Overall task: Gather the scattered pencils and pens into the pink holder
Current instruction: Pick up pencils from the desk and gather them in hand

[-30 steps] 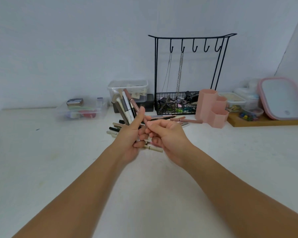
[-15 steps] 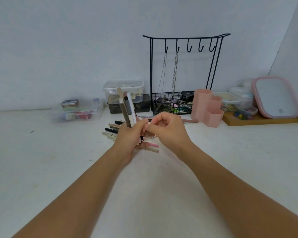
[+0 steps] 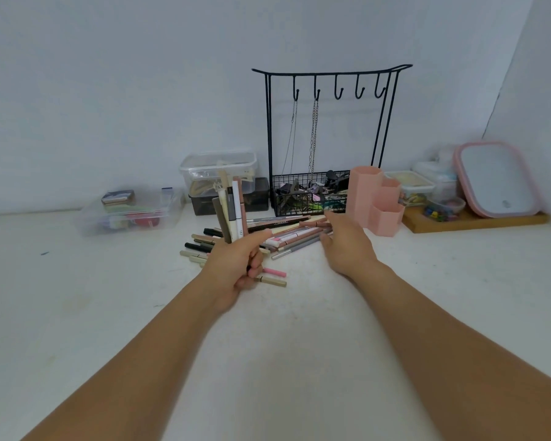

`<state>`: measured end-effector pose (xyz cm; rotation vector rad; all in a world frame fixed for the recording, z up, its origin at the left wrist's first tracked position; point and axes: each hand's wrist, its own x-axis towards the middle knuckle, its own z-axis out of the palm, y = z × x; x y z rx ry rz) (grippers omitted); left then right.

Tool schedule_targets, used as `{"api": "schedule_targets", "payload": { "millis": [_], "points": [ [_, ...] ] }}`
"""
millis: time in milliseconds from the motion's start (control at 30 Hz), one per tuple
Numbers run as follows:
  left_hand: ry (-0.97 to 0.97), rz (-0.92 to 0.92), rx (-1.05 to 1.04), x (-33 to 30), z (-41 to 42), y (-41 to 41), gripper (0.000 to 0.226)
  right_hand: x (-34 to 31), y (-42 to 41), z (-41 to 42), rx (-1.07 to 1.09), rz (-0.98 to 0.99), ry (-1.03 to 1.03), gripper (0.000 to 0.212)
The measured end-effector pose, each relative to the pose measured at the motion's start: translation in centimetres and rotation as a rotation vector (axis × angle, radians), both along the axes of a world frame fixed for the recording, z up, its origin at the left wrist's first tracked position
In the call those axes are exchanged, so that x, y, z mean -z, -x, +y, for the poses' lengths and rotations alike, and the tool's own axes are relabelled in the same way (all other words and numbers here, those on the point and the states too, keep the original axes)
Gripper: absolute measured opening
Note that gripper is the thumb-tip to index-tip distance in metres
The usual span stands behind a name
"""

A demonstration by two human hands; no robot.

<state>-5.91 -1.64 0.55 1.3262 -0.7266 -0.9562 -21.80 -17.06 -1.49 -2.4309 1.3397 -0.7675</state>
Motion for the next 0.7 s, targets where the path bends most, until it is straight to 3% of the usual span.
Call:
{"api": "schedule_targets", "payload": {
  "millis": [200,433,567,700],
  "points": [
    [-0.005,-0.048,0.036,0.2,-0.1,0.4,0.037,0.5,-0.3,-0.7,0.066,0.086,0.043,0.028],
    [0.017,-0.024,0.075,0.0,0.0,0.6,0.032,0.6,-0.2,-1.3,0.127,-0.003,0.025,0.019],
    [-0.023,-0.012,0.091,-0.3,0.1,0.6,0.046,0.1,0.0,-0.9,0.086,-0.188,0.099,0.017],
    [-0.041,-0.011,0.089,-0.3,0.0,0.5,0.048,-2.6,-0.3,1.4,-0.007,-0.545,0.158,0.013]
  ]
}}
